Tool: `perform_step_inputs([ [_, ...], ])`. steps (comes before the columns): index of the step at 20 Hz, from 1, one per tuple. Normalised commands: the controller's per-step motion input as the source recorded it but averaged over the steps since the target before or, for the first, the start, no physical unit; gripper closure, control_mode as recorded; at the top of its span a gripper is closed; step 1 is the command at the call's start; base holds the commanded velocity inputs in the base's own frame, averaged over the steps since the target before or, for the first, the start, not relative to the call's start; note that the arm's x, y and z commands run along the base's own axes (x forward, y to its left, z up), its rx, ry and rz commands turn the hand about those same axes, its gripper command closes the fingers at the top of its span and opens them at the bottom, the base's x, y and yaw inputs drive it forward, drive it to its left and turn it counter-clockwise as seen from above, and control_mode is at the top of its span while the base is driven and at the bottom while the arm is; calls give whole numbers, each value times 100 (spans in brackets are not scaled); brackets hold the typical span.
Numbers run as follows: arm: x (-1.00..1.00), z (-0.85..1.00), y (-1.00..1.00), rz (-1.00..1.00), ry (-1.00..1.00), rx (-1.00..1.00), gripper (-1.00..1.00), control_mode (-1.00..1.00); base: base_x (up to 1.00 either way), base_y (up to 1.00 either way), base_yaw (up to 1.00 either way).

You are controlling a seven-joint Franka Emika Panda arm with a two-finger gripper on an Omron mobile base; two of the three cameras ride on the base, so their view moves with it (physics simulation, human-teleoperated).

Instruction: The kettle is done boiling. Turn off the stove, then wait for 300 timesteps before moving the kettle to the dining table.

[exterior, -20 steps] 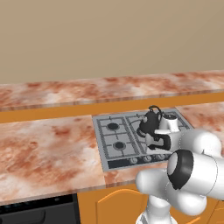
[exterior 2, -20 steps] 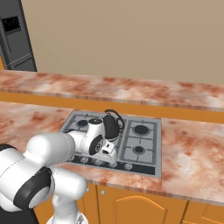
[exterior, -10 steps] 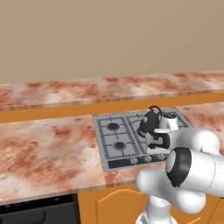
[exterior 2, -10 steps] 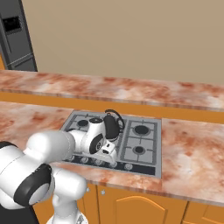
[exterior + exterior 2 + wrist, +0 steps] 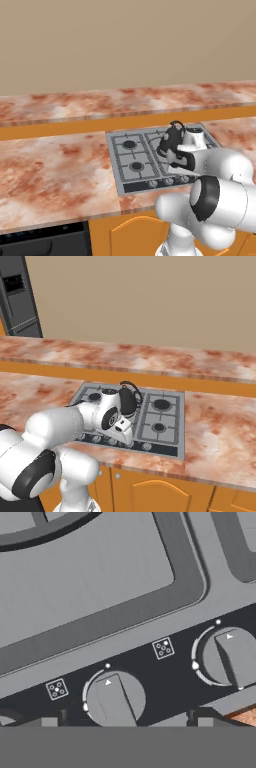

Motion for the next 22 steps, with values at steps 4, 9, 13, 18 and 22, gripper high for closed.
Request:
perform_step_inputs([
  [4, -4, 28, 0, -6, 0, 0, -100, -100, 0, 0, 0],
  [9, -5, 25, 0, -5, 0, 0, -100, -100, 0, 0, 0],
  [13, -3, 26, 0, -4, 0, 0, -100, -100, 0, 0, 0],
  [18, -1, 21, 0, -3, 0, 0, -100, -100, 0, 0, 0],
  [22, 0, 18, 0, -3, 0, 0, -100, -100, 0, 0, 0],
])
